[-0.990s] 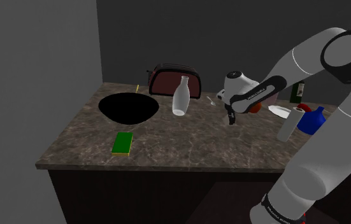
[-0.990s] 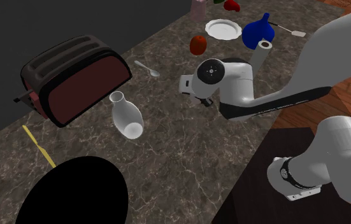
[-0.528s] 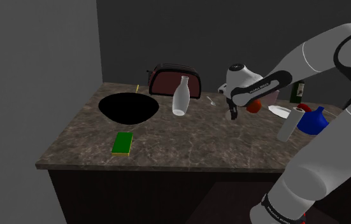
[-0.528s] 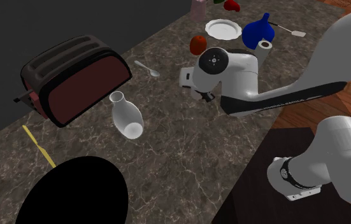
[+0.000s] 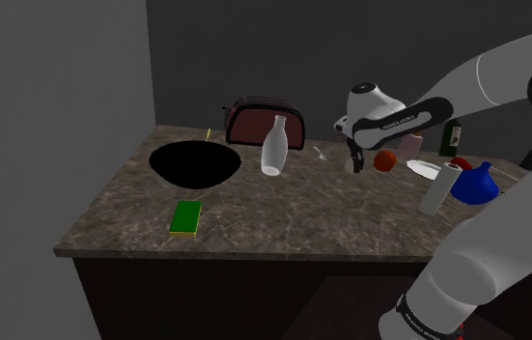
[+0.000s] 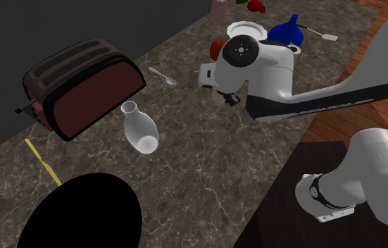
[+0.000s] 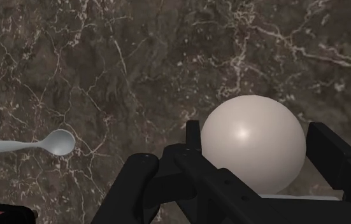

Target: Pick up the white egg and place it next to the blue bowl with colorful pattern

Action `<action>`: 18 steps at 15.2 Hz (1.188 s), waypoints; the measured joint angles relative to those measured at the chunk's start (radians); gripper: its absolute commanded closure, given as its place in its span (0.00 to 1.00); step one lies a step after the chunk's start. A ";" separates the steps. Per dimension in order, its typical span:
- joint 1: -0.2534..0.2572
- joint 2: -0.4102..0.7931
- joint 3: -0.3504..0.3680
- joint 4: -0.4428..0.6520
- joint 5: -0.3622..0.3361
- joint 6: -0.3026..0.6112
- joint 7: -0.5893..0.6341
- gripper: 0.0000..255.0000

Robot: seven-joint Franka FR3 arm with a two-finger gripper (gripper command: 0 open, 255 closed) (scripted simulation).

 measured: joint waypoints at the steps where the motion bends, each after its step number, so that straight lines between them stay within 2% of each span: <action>1: 0.002 -0.005 0.001 0.009 0.006 -0.012 -0.008 1.00; 16: 0.019 -0.088 0.026 0.125 0.064 -0.197 -0.101 1.00; 18: 0.030 -0.101 0.050 0.115 0.067 -0.216 -0.073 1.00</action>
